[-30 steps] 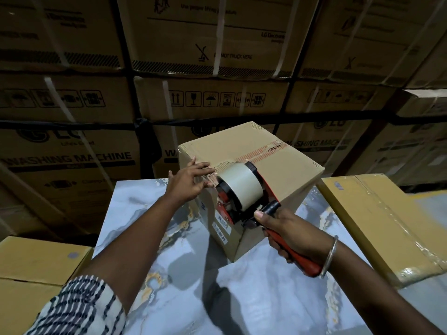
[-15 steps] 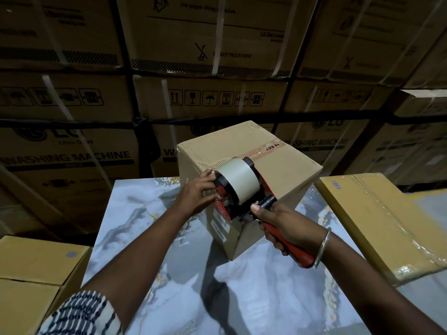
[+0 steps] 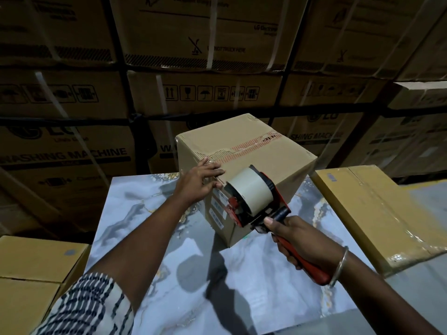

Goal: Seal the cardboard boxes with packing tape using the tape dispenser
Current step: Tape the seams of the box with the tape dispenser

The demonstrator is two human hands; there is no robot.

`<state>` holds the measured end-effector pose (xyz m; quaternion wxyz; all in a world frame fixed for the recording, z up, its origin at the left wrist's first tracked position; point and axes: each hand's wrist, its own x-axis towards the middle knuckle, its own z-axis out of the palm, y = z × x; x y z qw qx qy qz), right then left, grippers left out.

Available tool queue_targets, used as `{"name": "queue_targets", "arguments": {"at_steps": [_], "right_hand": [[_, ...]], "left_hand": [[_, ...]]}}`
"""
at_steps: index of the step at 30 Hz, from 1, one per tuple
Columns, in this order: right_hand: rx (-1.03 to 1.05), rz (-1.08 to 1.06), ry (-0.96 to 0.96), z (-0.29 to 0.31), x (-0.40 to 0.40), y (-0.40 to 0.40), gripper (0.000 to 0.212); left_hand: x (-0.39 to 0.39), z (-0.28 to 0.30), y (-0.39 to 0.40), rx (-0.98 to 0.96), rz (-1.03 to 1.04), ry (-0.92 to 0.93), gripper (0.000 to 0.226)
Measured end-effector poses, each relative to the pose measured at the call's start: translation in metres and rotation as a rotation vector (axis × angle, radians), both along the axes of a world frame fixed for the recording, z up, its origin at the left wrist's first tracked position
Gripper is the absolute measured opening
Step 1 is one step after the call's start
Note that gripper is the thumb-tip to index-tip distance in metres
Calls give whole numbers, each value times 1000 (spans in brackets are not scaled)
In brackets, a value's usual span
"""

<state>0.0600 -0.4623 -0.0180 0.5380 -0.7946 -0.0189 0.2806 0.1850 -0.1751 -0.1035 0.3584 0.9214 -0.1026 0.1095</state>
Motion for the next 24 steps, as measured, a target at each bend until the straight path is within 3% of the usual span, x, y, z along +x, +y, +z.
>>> {"name": "queue_targets", "arguments": {"at_steps": [4,7,9,16,24], "right_hand": [[69,-7,-44,-13,-5,-3,57],[116,-3,-43,-21,-3,-8,70],[135,3,-40,-26,1,-10,75],[204,-5,-90,-46,13,-9,58],[266,-77,-56,-80,0,-31,59]], "left_hand": [[-12,-2,-12,24,-182,-50,39],[-17,-16,-19,-5,-273,-61,49],[-14,-23,-21,-18,-241,-91,48],[-13,-16,-26,-35,-135,-115,58],[-8,-19,-20,32,-138,-98,40]]}}
